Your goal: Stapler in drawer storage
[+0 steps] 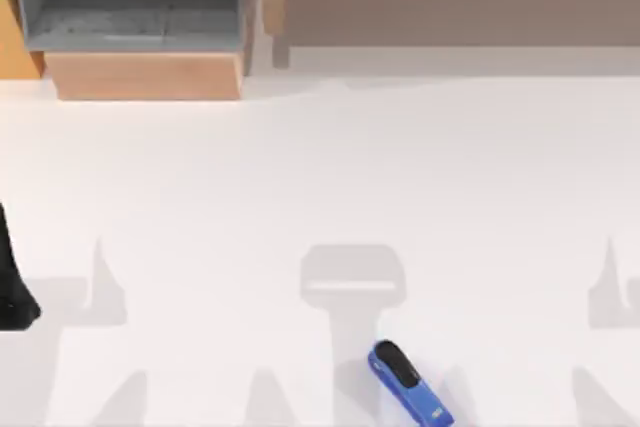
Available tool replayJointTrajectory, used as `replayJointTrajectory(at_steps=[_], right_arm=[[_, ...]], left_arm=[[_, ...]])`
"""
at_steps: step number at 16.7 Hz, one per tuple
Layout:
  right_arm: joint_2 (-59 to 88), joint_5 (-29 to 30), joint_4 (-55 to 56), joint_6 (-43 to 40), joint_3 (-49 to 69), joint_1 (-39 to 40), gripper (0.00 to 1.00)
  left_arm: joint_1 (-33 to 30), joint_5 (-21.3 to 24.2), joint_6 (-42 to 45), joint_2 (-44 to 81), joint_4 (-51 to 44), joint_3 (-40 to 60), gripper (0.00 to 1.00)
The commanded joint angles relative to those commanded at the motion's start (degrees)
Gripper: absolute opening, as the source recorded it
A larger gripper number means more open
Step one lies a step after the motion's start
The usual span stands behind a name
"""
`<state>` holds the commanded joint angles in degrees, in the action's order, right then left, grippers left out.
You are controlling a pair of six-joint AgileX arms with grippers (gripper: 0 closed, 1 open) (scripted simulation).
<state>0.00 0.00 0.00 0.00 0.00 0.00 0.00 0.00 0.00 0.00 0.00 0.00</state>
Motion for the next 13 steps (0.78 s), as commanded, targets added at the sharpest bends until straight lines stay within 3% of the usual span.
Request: replayJointTrajectory(at_steps=[6, 13], right_arm=[[0.0, 0.0, 0.0, 0.0, 0.0, 0.0, 1.00], [0.0, 0.0, 0.0, 0.0, 0.0, 0.0, 1.00]], left_arm=[[0.5, 1.3, 3.5, 5.6, 2.6, 2.3, 1.00], [4.9, 6.5, 21.7, 33.0, 16.6, 14.8, 1.00]])
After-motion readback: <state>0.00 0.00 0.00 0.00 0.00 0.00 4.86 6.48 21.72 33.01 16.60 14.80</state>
